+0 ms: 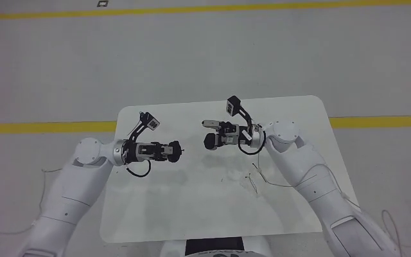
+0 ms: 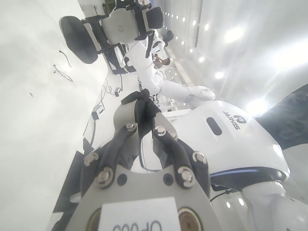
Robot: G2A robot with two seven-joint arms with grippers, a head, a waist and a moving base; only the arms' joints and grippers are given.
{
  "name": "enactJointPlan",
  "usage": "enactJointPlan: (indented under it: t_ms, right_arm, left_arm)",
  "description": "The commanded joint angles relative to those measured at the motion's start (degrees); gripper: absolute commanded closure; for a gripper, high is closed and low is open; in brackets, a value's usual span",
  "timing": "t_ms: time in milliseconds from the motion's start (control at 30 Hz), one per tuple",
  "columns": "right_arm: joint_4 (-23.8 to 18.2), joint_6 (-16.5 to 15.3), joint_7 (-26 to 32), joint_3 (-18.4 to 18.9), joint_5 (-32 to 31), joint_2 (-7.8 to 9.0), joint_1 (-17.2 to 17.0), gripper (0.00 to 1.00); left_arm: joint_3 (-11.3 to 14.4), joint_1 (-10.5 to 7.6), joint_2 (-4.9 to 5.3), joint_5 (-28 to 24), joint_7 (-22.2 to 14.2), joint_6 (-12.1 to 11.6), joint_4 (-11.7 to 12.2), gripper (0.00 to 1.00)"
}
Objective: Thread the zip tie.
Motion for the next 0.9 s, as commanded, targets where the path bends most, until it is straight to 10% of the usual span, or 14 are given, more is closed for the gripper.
enactJointPlan:
  t_ms: [0, 867]
  right_arm:
    - [0.0, 0.0, 0.0, 0.0, 0.0, 0.0, 0.0, 0.0]
    - [-4.4, 1.7, -1.6, 3.1, -6.5, 1.55, -2.0, 0.0]
  left_arm:
    - [0.1, -0.02, -0.08, -0.9, 0.0, 0.0, 0.0, 1.0]
    - [0.2, 0.16, -0.21, -2.7, 0.0, 0.0, 0.3, 1.0]
